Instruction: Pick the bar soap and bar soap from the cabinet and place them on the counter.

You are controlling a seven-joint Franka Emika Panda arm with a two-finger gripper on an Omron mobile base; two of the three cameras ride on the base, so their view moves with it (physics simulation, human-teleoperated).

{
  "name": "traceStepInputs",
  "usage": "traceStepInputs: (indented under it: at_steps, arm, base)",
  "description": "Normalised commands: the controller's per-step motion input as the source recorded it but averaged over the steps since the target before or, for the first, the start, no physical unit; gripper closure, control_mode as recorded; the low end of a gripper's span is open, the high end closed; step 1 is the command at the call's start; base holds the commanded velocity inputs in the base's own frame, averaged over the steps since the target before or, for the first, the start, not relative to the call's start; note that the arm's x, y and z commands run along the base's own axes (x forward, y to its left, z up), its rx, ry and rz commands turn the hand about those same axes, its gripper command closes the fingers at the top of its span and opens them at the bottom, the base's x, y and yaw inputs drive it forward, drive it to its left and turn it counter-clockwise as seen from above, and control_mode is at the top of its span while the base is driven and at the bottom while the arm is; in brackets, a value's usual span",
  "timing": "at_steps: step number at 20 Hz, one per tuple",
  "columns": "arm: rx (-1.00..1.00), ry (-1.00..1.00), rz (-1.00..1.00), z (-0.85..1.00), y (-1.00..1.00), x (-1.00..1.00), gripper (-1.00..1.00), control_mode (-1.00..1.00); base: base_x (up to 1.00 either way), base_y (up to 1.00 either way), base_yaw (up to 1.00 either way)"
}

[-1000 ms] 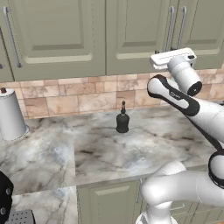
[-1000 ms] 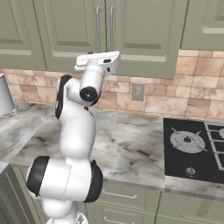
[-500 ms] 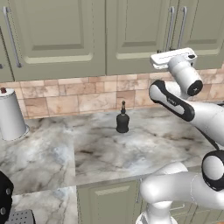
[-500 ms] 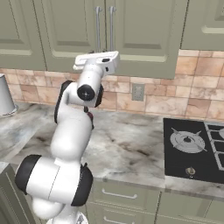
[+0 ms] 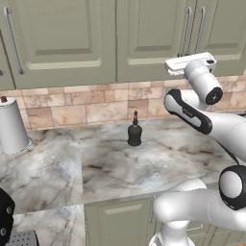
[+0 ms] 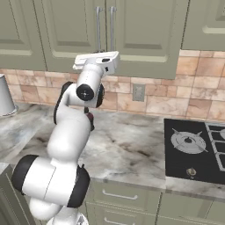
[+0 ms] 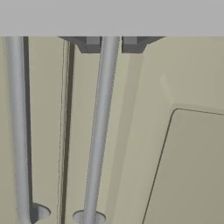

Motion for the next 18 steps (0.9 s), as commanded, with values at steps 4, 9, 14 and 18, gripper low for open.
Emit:
traceStepInputs:
  at_steps: [4, 9, 14, 18]
  arm:
    - [0.01, 0.02, -0.02, 0.08, 0.0, 0.0, 1.0, -1.0]
    - [0.05, 0.12, -0.08, 0.48, -0.03, -0.15, 1.0, -1.0]
    - [0.04, 0.19, -0.09, 0.53, -0.13, -0.36, 1.0, -1.0]
    - [0.04, 0.17, -0.09, 0.41, -0.16, -0.48, 1.0, -1.0]
  base:
    - [0.0, 0.0, 0.0]
    - [0.0, 0.0, 0.0]
    - [0.0, 0.0, 0.0]
    - [0.0, 0.0, 0.0]
